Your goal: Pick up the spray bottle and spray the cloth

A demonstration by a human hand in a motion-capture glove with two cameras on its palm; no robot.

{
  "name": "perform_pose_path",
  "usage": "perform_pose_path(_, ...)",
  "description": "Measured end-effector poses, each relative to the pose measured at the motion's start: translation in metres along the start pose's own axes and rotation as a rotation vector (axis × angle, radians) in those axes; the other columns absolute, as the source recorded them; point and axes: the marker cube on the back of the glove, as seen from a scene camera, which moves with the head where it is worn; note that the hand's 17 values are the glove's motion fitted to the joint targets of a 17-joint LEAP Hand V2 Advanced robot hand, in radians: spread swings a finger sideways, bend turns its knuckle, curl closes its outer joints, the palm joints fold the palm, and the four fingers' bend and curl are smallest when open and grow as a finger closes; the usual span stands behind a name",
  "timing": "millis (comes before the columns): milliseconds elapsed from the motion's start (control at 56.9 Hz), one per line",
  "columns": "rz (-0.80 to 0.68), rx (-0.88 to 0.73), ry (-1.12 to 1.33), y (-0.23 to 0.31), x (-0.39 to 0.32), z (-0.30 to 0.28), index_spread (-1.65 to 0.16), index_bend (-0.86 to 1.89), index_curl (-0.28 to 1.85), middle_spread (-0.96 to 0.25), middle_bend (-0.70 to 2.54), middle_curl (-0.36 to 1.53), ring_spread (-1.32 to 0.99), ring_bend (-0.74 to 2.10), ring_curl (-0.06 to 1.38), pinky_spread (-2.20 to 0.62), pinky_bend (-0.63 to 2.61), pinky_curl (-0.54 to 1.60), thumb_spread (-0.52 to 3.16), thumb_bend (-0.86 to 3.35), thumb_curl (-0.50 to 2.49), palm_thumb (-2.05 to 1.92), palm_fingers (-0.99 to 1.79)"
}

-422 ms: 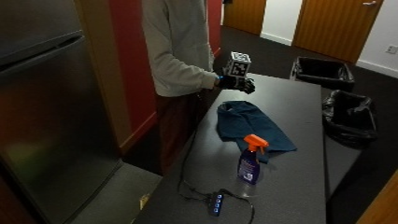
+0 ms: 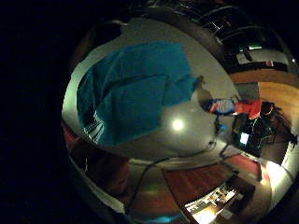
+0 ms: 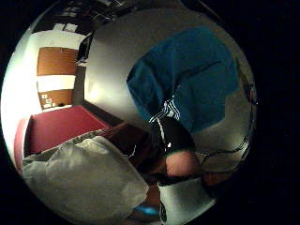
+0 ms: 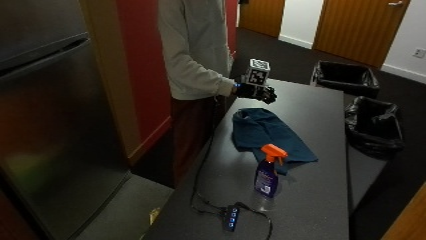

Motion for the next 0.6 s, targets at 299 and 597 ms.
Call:
perform_pose_path(299, 0.197, 0.245, -0.221, 0.003, 0.006, -0.011, -0.4, 0.12, 0.22, -0.07, 0.18, 0.26, -0.02, 0.33, 0.24, 0.16, 0.42, 0.31, 0.98, 0.0, 0.34, 0.66, 0.22)
perform_pose_path(597, 0.537, 0.633, -0.384, 0.026, 0.058, -0.034, -0.38, 0.13, 0.22, -0.04, 0.2, 0.29, -0.01, 0.36, 0.26, 0.17, 0.45, 0.33, 0.99, -0.03, 0.37, 0.67, 0.19)
